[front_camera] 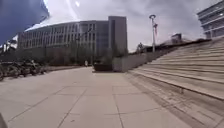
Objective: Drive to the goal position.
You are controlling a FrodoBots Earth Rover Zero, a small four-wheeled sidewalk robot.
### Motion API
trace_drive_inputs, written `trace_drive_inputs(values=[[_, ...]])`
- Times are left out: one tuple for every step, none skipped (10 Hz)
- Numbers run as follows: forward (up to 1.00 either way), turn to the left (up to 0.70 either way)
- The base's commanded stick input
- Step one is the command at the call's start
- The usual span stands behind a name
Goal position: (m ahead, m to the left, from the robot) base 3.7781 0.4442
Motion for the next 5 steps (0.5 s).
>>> trace_drive_inputs(values=[[1.00,0.40],[1.00,0.40],[1.00,0.40],[1.00,0.20],[1.00,0.00]])
